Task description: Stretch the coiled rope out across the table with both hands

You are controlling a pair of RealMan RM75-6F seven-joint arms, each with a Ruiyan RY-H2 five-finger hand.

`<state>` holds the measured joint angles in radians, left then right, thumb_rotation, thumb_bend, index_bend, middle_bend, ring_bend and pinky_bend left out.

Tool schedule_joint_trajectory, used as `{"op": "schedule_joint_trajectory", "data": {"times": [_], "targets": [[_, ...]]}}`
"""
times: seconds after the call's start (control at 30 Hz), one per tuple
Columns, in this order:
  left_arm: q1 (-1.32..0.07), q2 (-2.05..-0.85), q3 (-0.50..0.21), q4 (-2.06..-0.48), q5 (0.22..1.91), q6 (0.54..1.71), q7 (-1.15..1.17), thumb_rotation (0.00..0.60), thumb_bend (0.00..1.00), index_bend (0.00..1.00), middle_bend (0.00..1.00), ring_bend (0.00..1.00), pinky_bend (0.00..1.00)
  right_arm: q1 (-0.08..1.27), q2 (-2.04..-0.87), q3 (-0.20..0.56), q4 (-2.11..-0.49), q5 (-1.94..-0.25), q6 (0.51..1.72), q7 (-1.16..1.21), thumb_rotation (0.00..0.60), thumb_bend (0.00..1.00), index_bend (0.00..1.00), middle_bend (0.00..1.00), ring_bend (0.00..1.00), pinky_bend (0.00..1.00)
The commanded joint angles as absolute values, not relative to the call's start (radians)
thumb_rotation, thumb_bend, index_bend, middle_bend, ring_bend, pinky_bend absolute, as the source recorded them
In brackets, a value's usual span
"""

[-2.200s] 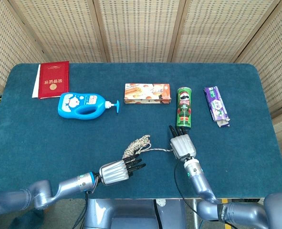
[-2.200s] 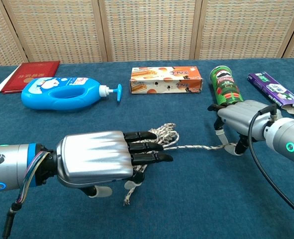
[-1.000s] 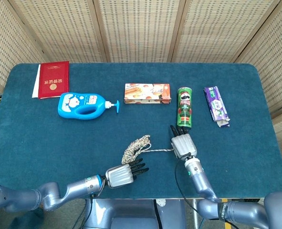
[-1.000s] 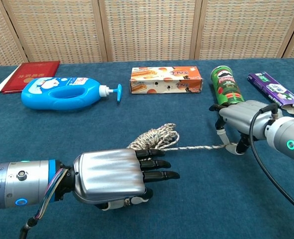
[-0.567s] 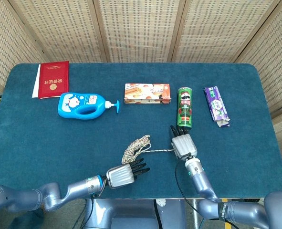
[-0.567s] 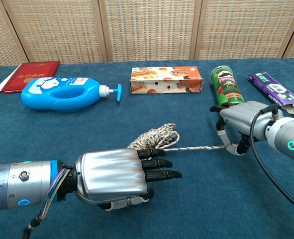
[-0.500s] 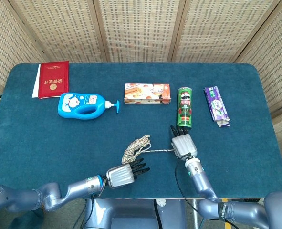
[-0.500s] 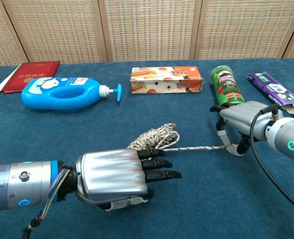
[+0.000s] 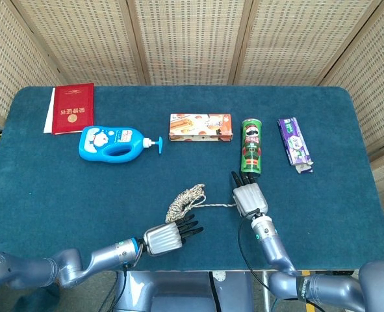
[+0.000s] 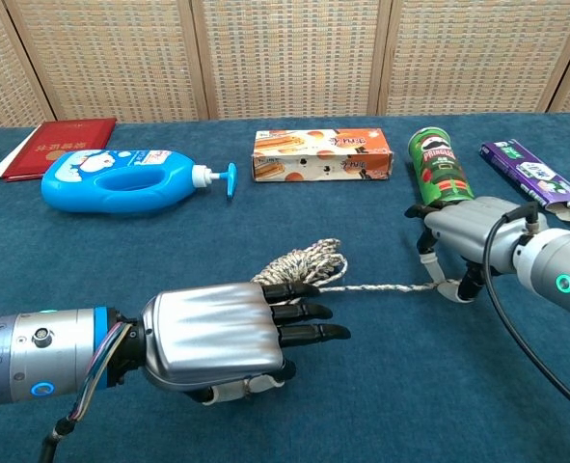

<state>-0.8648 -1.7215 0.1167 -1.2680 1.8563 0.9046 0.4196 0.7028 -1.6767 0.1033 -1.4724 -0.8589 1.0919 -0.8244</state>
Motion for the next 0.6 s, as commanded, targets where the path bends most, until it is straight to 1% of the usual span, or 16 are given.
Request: {"op": "schedule_joint_trajectory", "data": {"times": [0.03, 0.2, 0.47, 0.6], "targets": [[-0.864, -1.715, 0.117, -1.274, 1.855, 0.913, 0.417, 0.600, 0.49, 0.75, 0.00, 0.00, 0.00, 0.703, -1.676, 0.103, -1.473, -0.859, 1.093, -0.824, 0.600, 0.43, 0.67, 0.01, 0.00, 0.00], [-0.855, -1.687, 0.115, -1.296, 1.853, 0.945, 0.406, 0.600, 0.50, 0.78, 0.00, 0.00, 0.00, 0.701, -1.673, 0.104, -1.475, -0.859, 1.095, -0.821, 0.600, 0.43, 0.67, 0.01, 0.00, 0.00], [-0.808, -1.559, 0.114, -1.348, 1.831, 1.044, 0.371, 0.600, 0.52, 0.79, 0.00, 0.00, 0.00, 0.692, -1.659, 0.108, -1.474, -0.892, 1.115, -0.793, 0.600, 0.43, 0.68, 0.02, 0.00, 0.00], [-0.764, -1.480, 0.120, -1.336, 1.819, 1.123, 0.327, 0.600, 0.53, 0.80, 0.00, 0.00, 0.00, 0.684, -1.648, 0.105, -1.477, -0.905, 1.127, -0.787, 0.600, 0.43, 0.68, 0.02, 0.00, 0.00]]}}
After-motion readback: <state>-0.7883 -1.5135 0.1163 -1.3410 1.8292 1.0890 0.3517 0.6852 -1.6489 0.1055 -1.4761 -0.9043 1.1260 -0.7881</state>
